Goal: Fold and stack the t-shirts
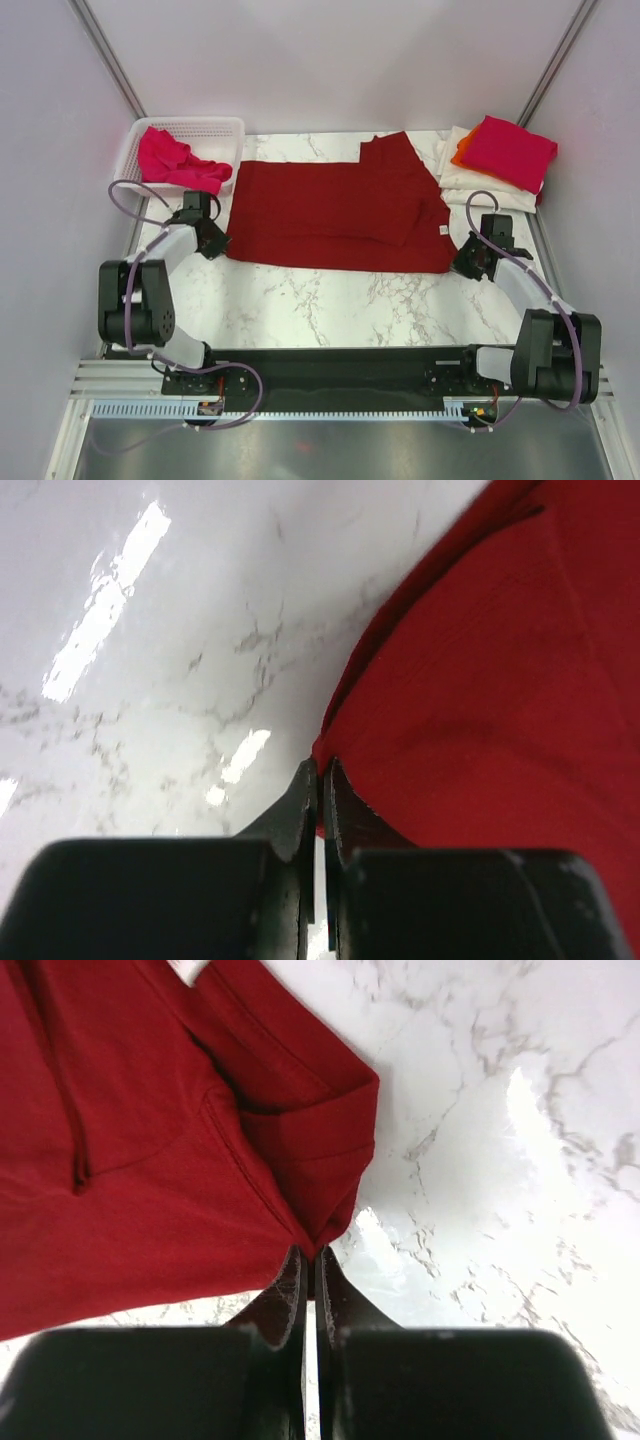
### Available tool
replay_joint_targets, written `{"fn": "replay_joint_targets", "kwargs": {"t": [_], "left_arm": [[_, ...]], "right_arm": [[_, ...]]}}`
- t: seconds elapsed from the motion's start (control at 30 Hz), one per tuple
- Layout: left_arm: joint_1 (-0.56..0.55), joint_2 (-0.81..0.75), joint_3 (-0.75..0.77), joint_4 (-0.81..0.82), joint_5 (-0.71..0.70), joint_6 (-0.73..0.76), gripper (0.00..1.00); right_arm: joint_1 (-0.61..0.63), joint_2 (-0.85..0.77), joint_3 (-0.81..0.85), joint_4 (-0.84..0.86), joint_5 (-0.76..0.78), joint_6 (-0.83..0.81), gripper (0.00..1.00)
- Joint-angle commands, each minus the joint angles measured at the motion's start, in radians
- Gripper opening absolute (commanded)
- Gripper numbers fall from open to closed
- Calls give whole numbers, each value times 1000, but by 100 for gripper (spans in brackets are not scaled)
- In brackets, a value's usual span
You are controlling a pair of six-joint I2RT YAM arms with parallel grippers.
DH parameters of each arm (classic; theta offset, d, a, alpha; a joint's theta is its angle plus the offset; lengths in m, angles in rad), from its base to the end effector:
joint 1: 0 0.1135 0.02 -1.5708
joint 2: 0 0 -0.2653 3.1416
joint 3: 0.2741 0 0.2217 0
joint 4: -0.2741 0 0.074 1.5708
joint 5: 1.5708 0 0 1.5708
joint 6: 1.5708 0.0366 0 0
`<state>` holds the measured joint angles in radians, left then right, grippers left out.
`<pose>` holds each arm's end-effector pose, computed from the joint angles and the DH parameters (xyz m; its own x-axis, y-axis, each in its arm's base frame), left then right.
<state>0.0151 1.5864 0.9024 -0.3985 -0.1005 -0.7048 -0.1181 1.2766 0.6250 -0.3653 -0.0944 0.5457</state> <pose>0.2792 0.0079 0.1929 -0.6324 -0.6542 -0.4148 -0.6194 0.7486 -0.2364 0.2062 -0.0210 0.1918 -0.6866 0.6018 -0.4080 0.4965 0.7980 0.3415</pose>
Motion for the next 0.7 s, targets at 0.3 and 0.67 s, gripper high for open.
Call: {"fn": "replay_joint_targets", "kwargs": {"t": [0.3,0.67], "left_arm": [[-3,-437,-276,-86,206,-57,2],[-3,-750,-315,-256,335,-84,58]], "right_arm": [[-61,-154,94,-210,114,26,6],[-81,-422,39,-319,68,111,98]]}}
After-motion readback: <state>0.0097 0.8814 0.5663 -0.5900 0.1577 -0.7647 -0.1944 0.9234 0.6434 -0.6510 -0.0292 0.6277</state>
